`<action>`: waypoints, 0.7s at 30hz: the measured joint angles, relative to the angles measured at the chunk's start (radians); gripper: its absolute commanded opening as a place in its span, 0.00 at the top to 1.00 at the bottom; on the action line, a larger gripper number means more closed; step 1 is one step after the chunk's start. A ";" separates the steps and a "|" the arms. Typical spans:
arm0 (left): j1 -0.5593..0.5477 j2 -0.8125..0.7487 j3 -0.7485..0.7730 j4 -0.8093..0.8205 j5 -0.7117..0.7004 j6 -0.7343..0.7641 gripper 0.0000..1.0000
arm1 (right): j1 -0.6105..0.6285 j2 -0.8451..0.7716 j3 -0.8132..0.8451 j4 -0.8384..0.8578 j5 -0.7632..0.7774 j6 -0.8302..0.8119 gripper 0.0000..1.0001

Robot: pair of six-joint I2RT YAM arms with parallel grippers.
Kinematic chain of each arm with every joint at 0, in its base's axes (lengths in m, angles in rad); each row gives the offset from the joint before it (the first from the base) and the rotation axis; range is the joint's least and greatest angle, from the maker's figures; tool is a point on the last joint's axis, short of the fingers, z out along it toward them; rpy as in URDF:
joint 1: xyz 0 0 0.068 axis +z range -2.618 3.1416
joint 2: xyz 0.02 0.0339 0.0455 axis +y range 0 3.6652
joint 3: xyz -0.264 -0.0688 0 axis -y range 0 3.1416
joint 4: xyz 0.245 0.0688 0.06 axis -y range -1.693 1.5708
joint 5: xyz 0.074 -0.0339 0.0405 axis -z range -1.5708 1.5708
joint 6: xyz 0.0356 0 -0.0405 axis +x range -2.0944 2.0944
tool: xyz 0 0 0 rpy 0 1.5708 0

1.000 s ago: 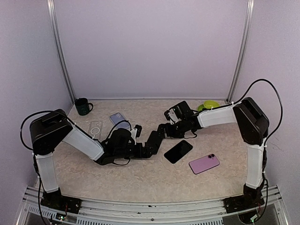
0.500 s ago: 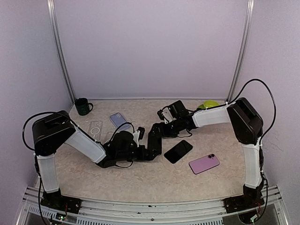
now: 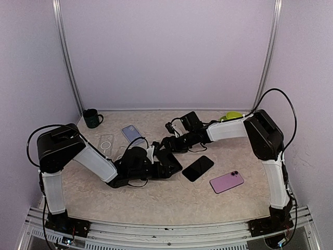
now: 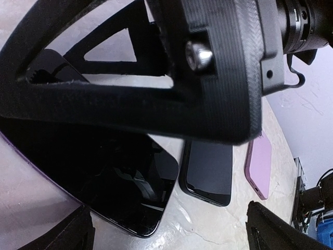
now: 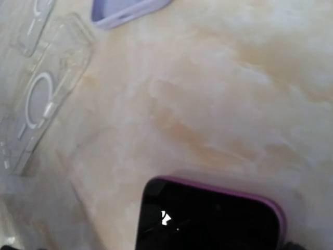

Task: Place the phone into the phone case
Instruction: Adjust the phone at the center of the board.

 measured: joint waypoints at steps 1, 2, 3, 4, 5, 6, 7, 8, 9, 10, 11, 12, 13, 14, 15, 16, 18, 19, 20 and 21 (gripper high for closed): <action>0.000 0.000 -0.003 0.005 0.000 0.000 0.01 | 0.002 0.003 0.004 0.000 -0.004 -0.003 0.02; 0.000 -0.001 -0.008 0.010 0.000 0.000 0.01 | 0.005 0.003 0.004 0.000 -0.005 -0.007 0.02; -0.001 -0.004 -0.013 0.014 0.000 -0.001 0.01 | 0.007 0.003 0.005 -0.001 -0.004 -0.010 0.01; -0.002 -0.009 -0.021 0.016 -0.001 -0.002 0.01 | 0.008 0.003 0.005 -0.001 -0.002 -0.016 0.01; -0.003 -0.017 -0.029 0.015 -0.001 -0.004 0.01 | 0.008 0.003 0.005 -0.004 0.001 -0.022 0.01; -0.004 -0.029 -0.040 0.010 -0.002 -0.006 0.01 | 0.009 0.003 0.006 -0.007 0.005 -0.030 0.01; -0.004 -0.045 -0.054 0.000 -0.004 -0.008 0.01 | 0.010 0.001 0.007 -0.013 0.015 -0.039 0.00; -0.005 -0.059 -0.065 -0.010 -0.007 -0.011 0.01 | 0.012 -0.002 0.008 -0.018 0.027 -0.047 0.00; -0.005 -0.077 -0.080 -0.023 -0.011 -0.011 0.01 | 0.013 -0.005 0.008 -0.028 0.044 -0.057 0.00; -0.005 -0.101 -0.095 -0.043 -0.018 -0.013 0.01 | 0.014 -0.011 0.007 -0.038 0.061 -0.063 0.00; -0.005 -0.126 -0.108 -0.066 -0.025 -0.014 0.01 | 0.015 -0.018 0.004 -0.049 0.079 -0.071 0.00; -0.005 -0.150 -0.119 -0.087 -0.036 -0.015 0.01 | 0.015 -0.026 -0.002 -0.055 0.095 -0.076 0.00; -0.005 -0.178 -0.127 -0.113 -0.046 -0.015 0.01 | 0.015 -0.039 -0.016 -0.058 0.116 -0.083 0.00; -0.005 -0.202 -0.131 -0.130 -0.056 -0.014 0.01 | 0.015 -0.055 -0.034 -0.063 0.135 -0.087 0.00; -0.005 -0.233 -0.136 -0.153 -0.071 -0.014 0.01 | 0.015 -0.074 -0.055 -0.066 0.154 -0.092 0.00; -0.005 -0.277 -0.139 -0.182 -0.090 -0.015 0.01 | 0.016 -0.091 -0.074 -0.067 0.172 -0.098 0.00; -0.006 -0.345 -0.143 -0.214 -0.122 -0.015 0.01 | 0.020 -0.126 -0.116 -0.062 0.216 -0.112 0.00; -0.006 -0.380 -0.144 -0.232 -0.143 -0.015 0.01 | 0.025 -0.145 -0.142 -0.061 0.243 -0.119 0.00; -0.006 -0.415 -0.145 -0.250 -0.166 -0.016 0.01 | 0.032 -0.161 -0.163 -0.060 0.270 -0.129 0.00; -0.006 -0.447 -0.147 -0.267 -0.193 -0.018 0.01 | 0.043 -0.176 -0.188 -0.054 0.303 -0.139 0.00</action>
